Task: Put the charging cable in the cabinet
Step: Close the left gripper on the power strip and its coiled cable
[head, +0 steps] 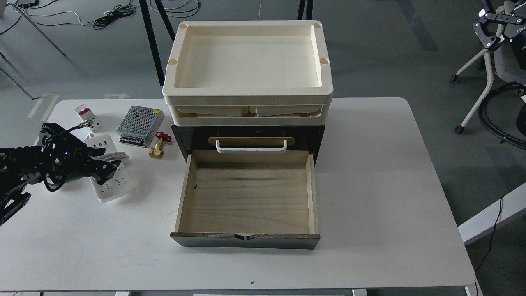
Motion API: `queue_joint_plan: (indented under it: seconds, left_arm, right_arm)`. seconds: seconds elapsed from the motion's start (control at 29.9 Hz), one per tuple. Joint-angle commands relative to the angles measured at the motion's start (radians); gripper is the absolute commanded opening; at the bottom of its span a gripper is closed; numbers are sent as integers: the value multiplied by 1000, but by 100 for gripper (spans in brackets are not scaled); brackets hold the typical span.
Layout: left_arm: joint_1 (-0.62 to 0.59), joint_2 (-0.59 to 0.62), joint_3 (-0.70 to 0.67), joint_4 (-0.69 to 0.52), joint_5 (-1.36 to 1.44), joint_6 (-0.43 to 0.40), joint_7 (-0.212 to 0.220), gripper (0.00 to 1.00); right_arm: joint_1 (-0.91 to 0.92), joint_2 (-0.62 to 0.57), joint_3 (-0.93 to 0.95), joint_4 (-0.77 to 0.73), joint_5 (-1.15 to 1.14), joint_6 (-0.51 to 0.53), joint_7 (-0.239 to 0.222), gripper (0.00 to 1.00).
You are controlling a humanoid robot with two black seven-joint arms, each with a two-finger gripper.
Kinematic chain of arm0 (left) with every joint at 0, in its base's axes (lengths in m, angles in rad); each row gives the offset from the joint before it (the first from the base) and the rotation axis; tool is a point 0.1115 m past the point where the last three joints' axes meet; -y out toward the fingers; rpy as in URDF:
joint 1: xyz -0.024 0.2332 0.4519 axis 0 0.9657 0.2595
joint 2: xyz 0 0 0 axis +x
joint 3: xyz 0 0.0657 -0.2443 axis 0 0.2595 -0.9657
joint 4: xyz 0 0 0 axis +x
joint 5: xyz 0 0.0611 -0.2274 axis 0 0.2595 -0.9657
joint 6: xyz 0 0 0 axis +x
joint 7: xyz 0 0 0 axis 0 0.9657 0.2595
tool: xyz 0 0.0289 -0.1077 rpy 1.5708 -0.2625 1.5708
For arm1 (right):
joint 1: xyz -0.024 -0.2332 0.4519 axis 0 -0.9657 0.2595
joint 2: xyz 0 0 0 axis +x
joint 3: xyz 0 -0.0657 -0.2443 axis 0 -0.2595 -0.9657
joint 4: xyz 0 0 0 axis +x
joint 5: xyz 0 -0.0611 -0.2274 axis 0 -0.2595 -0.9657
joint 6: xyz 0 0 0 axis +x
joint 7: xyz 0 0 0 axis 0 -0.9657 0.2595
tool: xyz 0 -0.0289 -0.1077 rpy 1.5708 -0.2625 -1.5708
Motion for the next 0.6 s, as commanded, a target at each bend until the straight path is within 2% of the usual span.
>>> queue_joint_plan:
  seconds: [0.0, 0.37, 0.57]
  left_arm:
    - [0, 0, 0, 1, -1, 20, 0, 36]
    - [12, -2, -2, 15, -1, 47, 0, 13]
    - [12, -2, -2, 15, -3, 52, 0, 7]
  right_arm:
    - [-3, 0, 1, 1, 0, 0, 0, 99]
    - [-7, 0, 1, -1, 1, 0, 3, 99]
    - [-7, 0, 1, -1, 0, 0, 3, 99]
